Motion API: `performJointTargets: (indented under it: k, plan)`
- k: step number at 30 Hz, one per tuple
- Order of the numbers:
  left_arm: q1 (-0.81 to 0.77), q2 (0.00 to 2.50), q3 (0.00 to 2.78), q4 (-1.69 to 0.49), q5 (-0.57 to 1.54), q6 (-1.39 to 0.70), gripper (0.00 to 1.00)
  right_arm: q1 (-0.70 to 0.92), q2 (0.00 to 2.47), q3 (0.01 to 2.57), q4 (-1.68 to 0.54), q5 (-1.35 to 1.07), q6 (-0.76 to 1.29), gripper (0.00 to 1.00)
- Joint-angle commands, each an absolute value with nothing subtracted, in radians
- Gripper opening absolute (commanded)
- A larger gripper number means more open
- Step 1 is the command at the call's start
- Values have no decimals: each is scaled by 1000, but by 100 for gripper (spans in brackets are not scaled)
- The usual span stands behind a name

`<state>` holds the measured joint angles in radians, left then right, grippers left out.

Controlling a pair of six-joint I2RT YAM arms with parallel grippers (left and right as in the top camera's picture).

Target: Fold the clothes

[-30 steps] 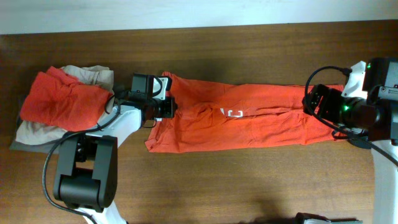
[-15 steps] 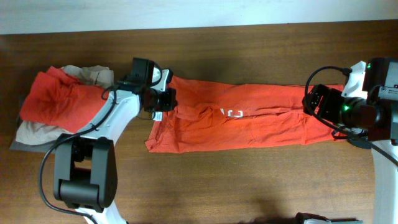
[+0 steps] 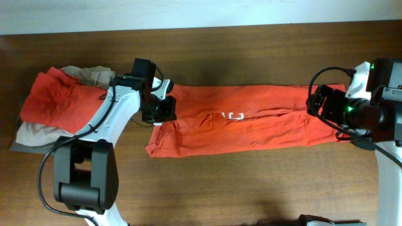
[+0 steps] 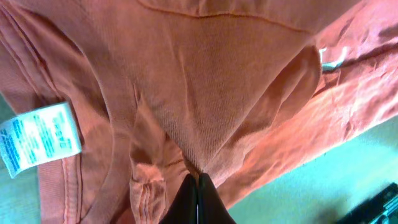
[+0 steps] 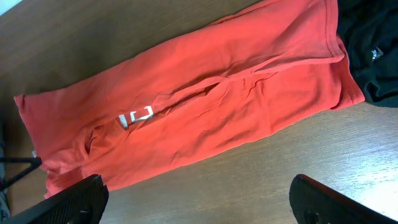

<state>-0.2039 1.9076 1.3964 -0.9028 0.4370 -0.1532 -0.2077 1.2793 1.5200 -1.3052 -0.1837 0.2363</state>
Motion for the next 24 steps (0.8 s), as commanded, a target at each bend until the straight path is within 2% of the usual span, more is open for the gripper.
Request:
performJointTargets:
  k: [1, 9, 20, 23, 24]
  plan:
    - [-205, 1889, 1410, -938, 448, -141, 0, -210, 1276, 1522, -1301, -171, 241, 98]
    - [-205, 1889, 1410, -1027, 519, -144, 0, -210, 1276, 1522, -1290, -171, 241, 98]
    - [-221, 1889, 1409, -1109, 356, -140, 2, -210, 1276, 1522, -1280, -171, 241, 99]
    - [-221, 1889, 1409, -1116, 355, -141, 42, -210, 1276, 1522, -1279, -171, 241, 99]
    - [-221, 1889, 1409, -1120, 354, -140, 43, -210, 1276, 1522, -1279, -171, 241, 99]
